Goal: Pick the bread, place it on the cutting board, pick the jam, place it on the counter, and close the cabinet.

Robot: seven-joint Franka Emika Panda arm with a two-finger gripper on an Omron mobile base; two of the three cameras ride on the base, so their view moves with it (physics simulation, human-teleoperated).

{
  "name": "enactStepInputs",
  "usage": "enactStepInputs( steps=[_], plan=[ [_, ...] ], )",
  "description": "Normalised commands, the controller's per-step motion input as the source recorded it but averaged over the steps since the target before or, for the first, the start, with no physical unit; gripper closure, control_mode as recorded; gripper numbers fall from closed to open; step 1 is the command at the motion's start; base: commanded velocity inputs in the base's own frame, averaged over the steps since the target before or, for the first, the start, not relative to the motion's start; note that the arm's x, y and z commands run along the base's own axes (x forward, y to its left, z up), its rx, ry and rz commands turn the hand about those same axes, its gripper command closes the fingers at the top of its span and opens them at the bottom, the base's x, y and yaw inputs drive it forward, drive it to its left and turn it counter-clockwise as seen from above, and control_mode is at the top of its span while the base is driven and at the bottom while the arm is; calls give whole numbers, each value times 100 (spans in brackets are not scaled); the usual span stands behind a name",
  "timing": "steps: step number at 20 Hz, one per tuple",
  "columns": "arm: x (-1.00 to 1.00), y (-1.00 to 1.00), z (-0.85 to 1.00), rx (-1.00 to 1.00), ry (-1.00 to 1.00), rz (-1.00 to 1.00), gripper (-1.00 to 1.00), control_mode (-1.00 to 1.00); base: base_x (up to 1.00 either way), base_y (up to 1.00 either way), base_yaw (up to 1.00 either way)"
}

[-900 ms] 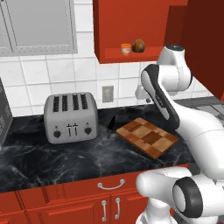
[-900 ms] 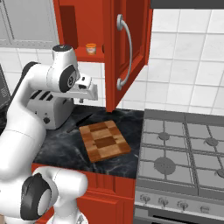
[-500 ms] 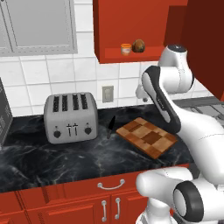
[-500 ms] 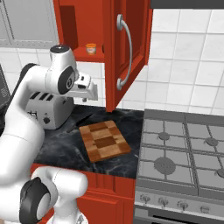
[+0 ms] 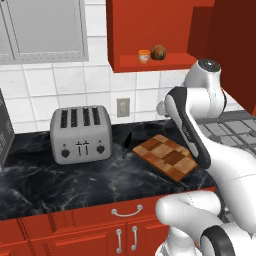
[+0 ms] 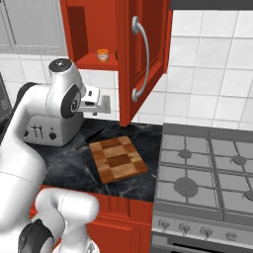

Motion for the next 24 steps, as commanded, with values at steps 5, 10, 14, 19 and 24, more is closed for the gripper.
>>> enactStepInputs(
  steps=[5,10,14,19,24],
  plan=[
    [-5,0,0,0,-10,0,-100,-100,0,0,0],
    [0,0,7,0,-5,0,-100,-100,0,0,0],
    [0,0,13,0,-1,0,-100,-100,0,0,0],
    [0,0,21,0,0,0,-100,-100,0,0,0],
    [0,0,16,0,0,0,-100,-100,0,0,0]
  ],
)
